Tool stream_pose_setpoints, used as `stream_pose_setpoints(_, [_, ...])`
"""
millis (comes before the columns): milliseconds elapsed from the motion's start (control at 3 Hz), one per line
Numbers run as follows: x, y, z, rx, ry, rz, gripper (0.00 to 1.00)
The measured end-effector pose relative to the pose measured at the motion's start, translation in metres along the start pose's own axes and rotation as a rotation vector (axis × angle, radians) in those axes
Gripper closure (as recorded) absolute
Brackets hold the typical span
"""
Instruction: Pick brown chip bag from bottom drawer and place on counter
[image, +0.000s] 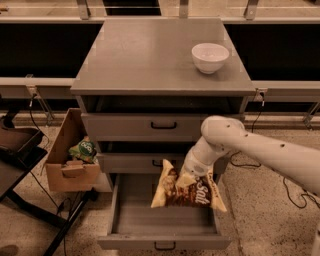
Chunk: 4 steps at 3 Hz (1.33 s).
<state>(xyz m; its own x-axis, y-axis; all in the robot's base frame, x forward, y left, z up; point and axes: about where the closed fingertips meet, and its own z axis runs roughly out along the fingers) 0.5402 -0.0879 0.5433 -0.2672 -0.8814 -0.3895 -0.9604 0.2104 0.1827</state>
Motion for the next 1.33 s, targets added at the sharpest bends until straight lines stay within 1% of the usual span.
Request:
stream_pose_setpoints(333, [-0.052,0.020,-0.059,0.087,0.020,-0.044,1.00])
stream_pose_setpoints(667, [-0.096,0.034,-0.135,0.209,0.049,-0.052,1.00])
stream_pose_setpoints(1000, [-0.127,0.038,-0.227,0.342,0.064,-0.002,1.00])
stream_pose_setpoints(1333, [-0.139,0.028,-0.298,0.421,0.118,0.072,1.00])
